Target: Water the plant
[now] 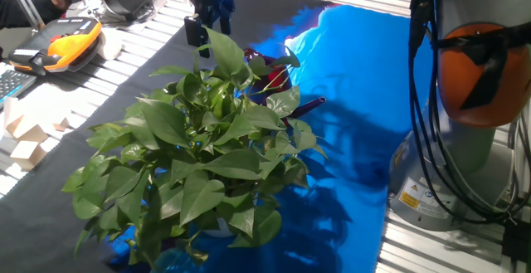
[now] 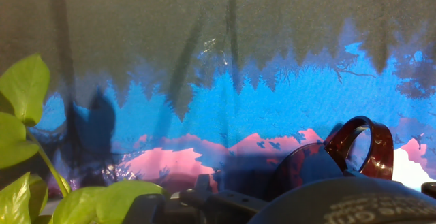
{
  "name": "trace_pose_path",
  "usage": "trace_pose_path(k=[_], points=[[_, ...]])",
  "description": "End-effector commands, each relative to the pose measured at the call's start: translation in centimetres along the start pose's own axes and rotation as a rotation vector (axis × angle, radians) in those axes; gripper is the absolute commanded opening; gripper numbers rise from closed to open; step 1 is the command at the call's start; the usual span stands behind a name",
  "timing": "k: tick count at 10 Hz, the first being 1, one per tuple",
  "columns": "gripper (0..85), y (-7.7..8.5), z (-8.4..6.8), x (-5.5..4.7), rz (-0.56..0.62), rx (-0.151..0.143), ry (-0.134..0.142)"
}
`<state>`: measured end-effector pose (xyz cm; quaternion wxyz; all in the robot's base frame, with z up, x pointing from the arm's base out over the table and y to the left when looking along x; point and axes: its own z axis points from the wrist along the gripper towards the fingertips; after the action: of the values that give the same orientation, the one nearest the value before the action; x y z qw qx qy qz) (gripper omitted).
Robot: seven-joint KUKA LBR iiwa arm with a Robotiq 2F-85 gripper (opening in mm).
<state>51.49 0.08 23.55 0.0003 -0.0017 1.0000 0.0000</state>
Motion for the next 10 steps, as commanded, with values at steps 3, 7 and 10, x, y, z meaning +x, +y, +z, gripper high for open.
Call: trace_pose_path(k=[3, 7, 10], points=[[0.0, -0.01, -0.03, -0.01, -0.017, 0.005, 0.227], [0.0, -0.02, -0.04, 0.05, -0.013, 0.003, 0.218], [0.0, -0.01, -0.04, 0.11, 0.006, 0.002, 0.206]])
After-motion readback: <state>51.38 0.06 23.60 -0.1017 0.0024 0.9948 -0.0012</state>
